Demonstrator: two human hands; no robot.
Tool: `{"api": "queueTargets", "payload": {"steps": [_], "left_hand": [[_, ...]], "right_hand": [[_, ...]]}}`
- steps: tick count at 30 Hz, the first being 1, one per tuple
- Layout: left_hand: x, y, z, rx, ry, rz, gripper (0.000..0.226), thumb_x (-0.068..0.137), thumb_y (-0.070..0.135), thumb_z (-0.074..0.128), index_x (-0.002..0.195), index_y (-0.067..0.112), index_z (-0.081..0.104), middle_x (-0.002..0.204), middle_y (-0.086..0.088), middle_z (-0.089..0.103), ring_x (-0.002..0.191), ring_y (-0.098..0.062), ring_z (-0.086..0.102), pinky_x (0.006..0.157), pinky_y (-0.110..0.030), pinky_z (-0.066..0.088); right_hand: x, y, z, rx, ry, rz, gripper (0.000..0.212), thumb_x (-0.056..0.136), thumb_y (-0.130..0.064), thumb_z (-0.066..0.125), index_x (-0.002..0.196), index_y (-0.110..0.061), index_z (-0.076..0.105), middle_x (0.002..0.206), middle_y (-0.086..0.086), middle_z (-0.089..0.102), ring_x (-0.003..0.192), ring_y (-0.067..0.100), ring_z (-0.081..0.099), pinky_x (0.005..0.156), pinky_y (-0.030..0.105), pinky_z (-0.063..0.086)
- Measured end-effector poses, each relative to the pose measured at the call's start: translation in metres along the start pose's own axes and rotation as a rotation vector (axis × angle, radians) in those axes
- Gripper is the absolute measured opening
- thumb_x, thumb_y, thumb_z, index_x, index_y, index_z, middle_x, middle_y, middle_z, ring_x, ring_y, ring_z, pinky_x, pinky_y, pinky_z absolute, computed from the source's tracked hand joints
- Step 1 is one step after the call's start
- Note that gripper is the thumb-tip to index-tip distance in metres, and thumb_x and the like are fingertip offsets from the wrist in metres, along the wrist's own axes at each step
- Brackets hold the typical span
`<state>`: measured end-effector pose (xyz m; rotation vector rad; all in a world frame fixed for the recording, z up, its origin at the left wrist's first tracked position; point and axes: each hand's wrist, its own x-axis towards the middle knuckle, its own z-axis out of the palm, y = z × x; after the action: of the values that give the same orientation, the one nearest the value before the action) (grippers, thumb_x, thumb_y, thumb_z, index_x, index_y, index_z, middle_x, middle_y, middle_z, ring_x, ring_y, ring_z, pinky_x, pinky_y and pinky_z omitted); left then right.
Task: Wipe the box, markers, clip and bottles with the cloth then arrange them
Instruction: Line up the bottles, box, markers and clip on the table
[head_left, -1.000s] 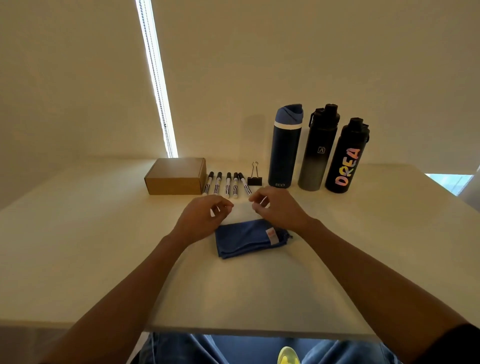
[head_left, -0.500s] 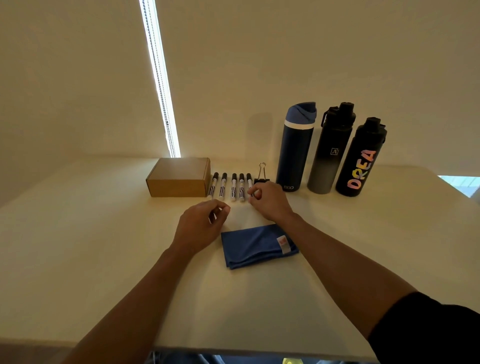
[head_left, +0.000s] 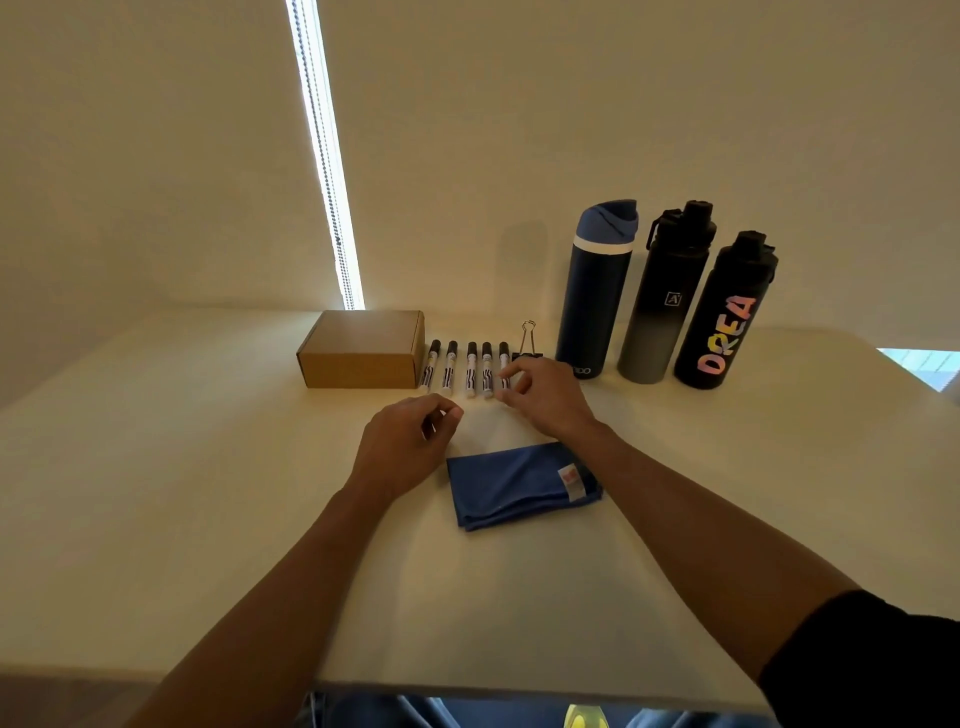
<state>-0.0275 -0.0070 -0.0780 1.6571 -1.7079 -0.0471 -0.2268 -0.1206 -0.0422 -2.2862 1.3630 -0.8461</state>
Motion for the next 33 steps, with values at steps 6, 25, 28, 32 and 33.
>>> {"api": "queueTargets", "payload": {"steps": [6, 25, 28, 32, 33], "left_hand": [[0.000, -0.002, -0.001, -0.055, 0.057, 0.023, 0.022, 0.102, 0.046, 0.060, 0.108, 0.029, 0.072, 0.084, 0.014, 0.069, 0.074, -0.007, 0.064, 0.072, -0.033, 0.060], [-0.010, 0.050, 0.023, 0.267, -0.353, 0.316, 0.037, 0.107, 0.043, 0.045, 0.140, 0.031, 0.059, 0.142, 0.002, 0.055, 0.126, -0.018, 0.047, 0.104, -0.043, 0.043], [-0.012, 0.049, 0.026, 0.276, -0.405, 0.307, 0.045, 0.107, 0.049, 0.038, 0.147, 0.034, 0.052, 0.150, 0.004, 0.047, 0.135, -0.020, 0.041, 0.109, -0.049, 0.037], [-0.017, 0.050, 0.027, 0.229, -0.449, 0.287, 0.053, 0.106, 0.052, 0.037, 0.155, 0.034, 0.042, 0.160, 0.004, 0.040, 0.146, -0.025, 0.034, 0.115, -0.057, 0.030], [-0.019, 0.049, 0.028, 0.218, -0.458, 0.290, 0.054, 0.106, 0.054, 0.036, 0.156, 0.034, 0.040, 0.161, 0.005, 0.039, 0.147, -0.027, 0.034, 0.115, -0.058, 0.029]], "right_hand": [[-0.058, -0.006, -0.051, -0.117, -0.323, -0.388, 0.035, 0.093, -0.055, 0.060, 0.125, -0.041, 0.061, 0.126, -0.021, 0.059, 0.118, -0.002, 0.051, 0.101, 0.026, 0.044], [-0.182, 0.113, -0.128, -0.391, -0.295, -0.022, 0.051, 0.105, -0.059, 0.010, 0.155, -0.049, 0.008, 0.163, -0.025, 0.005, 0.152, 0.005, 0.003, 0.125, 0.040, 0.006], [-0.215, 0.144, -0.160, -0.421, -0.169, 0.161, 0.053, 0.104, -0.060, 0.009, 0.155, -0.048, 0.012, 0.163, -0.024, 0.009, 0.152, 0.008, 0.007, 0.124, 0.042, 0.007], [-0.252, 0.181, -0.194, -0.492, -0.017, 0.394, 0.055, 0.101, -0.062, 0.005, 0.154, -0.049, 0.014, 0.162, -0.023, 0.013, 0.151, 0.014, 0.015, 0.123, 0.044, 0.009], [-0.259, 0.188, -0.201, -0.511, 0.016, 0.451, 0.056, 0.101, -0.062, 0.005, 0.154, -0.048, 0.015, 0.163, -0.023, 0.014, 0.151, 0.015, 0.016, 0.123, 0.045, 0.010]]}}
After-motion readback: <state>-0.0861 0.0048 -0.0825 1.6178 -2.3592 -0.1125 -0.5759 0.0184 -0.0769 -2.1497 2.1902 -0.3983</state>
